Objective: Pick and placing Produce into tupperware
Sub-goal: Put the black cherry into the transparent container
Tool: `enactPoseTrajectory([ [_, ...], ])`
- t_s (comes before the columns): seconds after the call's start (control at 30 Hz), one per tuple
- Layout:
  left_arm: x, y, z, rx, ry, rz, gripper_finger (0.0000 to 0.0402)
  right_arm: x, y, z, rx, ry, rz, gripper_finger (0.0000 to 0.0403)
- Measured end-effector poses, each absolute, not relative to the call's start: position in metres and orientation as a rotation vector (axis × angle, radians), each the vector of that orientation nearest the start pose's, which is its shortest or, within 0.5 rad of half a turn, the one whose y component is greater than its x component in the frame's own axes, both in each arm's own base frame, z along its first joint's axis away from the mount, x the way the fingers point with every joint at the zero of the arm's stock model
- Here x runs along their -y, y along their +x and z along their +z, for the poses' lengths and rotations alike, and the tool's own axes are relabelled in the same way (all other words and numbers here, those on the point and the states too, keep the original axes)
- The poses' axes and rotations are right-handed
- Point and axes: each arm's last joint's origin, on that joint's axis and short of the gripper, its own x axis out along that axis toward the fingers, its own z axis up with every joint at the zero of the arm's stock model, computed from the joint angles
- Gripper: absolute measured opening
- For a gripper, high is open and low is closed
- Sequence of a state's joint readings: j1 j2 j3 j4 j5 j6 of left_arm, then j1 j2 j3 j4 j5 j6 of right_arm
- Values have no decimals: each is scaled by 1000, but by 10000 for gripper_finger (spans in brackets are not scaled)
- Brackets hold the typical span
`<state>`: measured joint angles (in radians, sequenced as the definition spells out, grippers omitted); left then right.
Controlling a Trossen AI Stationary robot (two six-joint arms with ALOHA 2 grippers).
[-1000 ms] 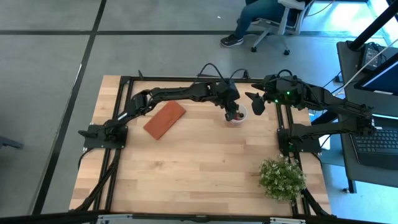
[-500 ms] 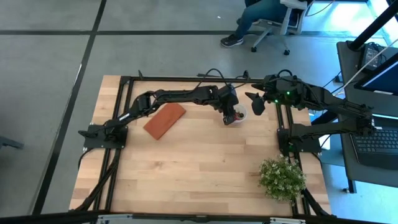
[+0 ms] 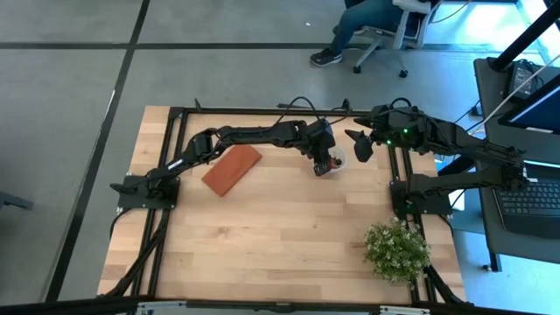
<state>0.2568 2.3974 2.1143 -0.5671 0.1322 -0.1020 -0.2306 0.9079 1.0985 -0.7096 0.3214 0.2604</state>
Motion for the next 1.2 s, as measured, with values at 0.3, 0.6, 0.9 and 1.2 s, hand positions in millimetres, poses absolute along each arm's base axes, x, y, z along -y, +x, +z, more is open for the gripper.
enactPoseTrajectory([
  [0.3,-131,513,199,-829,-260,159,116,48,163,370,-452,224,-604,240],
  [0.6,-130,514,199,-827,-259,158,116,48,163,369,-454,222,-604,240],
  [0.9,-130,514,200,-826,-259,158,129,48,162,369,-465,221,-605,240],
  [1.2,-130,514,200,-825,-259,158,182,47,162,368,-468,218,-604,240],
])
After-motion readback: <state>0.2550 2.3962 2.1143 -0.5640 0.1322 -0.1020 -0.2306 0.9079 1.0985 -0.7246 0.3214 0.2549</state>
